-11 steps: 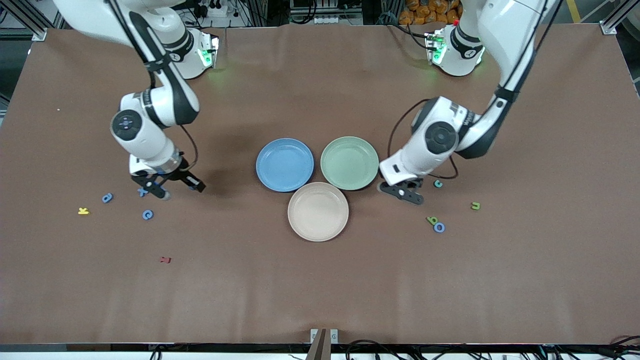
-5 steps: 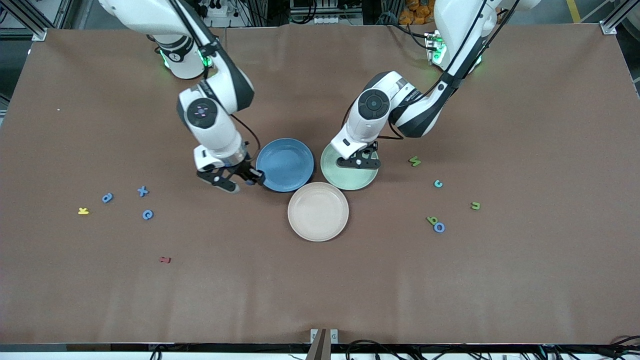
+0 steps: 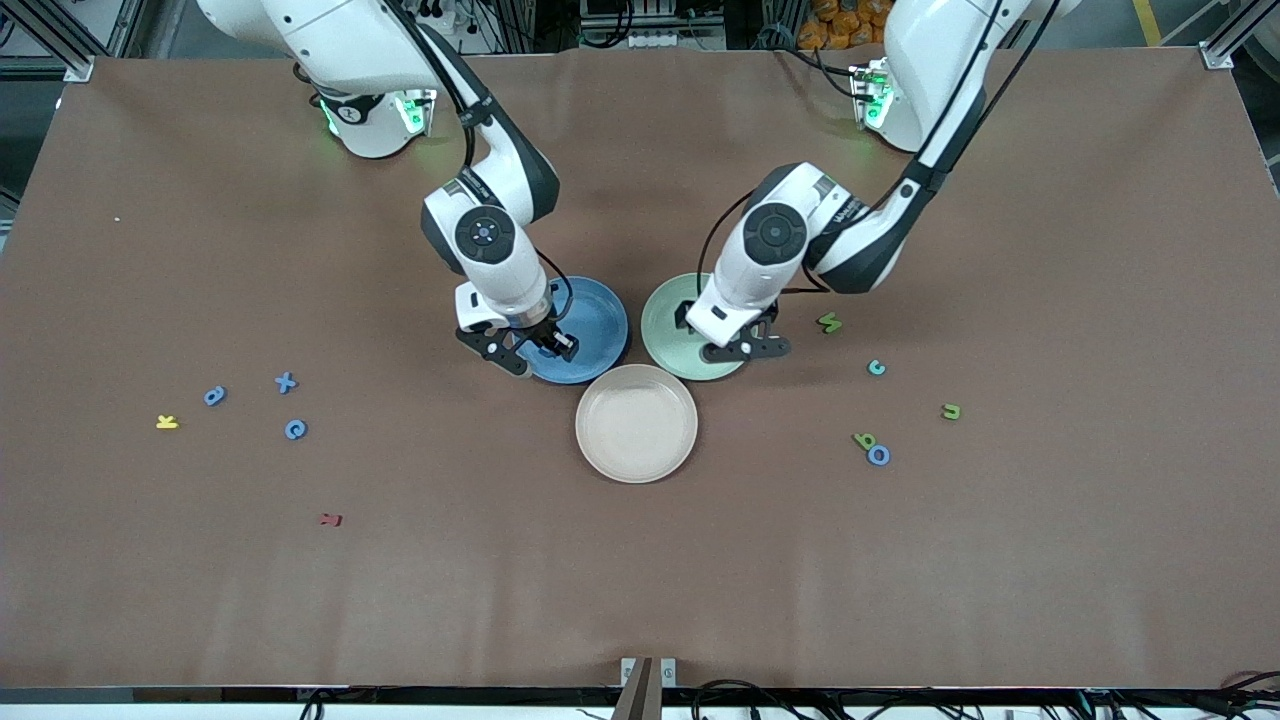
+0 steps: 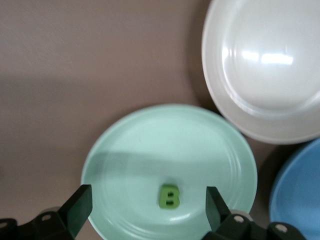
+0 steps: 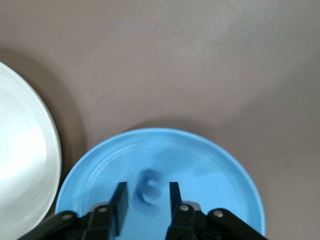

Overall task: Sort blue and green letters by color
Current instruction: 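Drop the E on the blue plate while the left gripper drops B, then move the right gripper to blue x while the left gripper reaches q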

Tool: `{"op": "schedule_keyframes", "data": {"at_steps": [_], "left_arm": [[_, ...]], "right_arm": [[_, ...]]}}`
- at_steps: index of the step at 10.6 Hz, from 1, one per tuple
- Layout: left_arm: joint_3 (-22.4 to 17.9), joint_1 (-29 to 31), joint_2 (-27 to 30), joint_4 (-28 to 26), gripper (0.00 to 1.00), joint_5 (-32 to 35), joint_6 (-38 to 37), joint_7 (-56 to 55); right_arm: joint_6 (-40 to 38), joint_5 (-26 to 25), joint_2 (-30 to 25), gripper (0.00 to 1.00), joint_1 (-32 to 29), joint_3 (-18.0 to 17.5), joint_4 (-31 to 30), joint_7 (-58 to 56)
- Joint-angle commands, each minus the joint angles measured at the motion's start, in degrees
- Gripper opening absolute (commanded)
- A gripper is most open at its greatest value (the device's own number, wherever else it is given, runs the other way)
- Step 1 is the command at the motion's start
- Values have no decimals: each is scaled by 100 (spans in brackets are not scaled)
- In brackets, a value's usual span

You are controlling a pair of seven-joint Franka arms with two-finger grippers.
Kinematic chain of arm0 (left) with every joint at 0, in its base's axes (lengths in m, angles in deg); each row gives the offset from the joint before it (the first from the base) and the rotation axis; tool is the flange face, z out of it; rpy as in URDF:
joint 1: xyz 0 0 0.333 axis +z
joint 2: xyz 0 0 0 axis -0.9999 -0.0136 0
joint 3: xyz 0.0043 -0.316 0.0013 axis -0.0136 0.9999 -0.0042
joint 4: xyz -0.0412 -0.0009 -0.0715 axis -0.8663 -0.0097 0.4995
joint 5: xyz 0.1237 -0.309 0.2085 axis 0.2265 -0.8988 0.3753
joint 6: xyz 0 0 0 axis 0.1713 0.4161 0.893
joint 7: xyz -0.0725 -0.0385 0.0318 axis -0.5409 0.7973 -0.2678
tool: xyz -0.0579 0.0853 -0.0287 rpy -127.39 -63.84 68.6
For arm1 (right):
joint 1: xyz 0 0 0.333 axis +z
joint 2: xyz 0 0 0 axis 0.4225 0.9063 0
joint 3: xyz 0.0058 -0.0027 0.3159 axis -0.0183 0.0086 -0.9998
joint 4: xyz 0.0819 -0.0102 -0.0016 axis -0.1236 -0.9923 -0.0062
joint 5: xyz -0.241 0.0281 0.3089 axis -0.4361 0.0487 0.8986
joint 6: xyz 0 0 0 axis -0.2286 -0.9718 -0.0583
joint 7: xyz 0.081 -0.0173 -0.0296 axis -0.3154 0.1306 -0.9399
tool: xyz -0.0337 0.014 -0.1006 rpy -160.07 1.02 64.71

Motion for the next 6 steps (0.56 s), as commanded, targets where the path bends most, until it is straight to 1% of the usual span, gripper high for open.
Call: {"op": "schedule_keyframes", "data": {"at_steps": [1,3,4,6], "left_arm": [[-102,631,7,300,100,102,-74,-251],[-277,922,-89,371,100,102,-74,-400],[-487,923,-176,493,100,111,-74,-645],[-672,905,-474,660,100,111,-74,-892]], "right_arm": [[-75,37,81,100,89,17,350,644],[-250,20,11,100,-34,17,387,539],[-303,11,-86,100,-208,17,360,330],[-680,20,-314,100,-778,17,343,-546]]}}
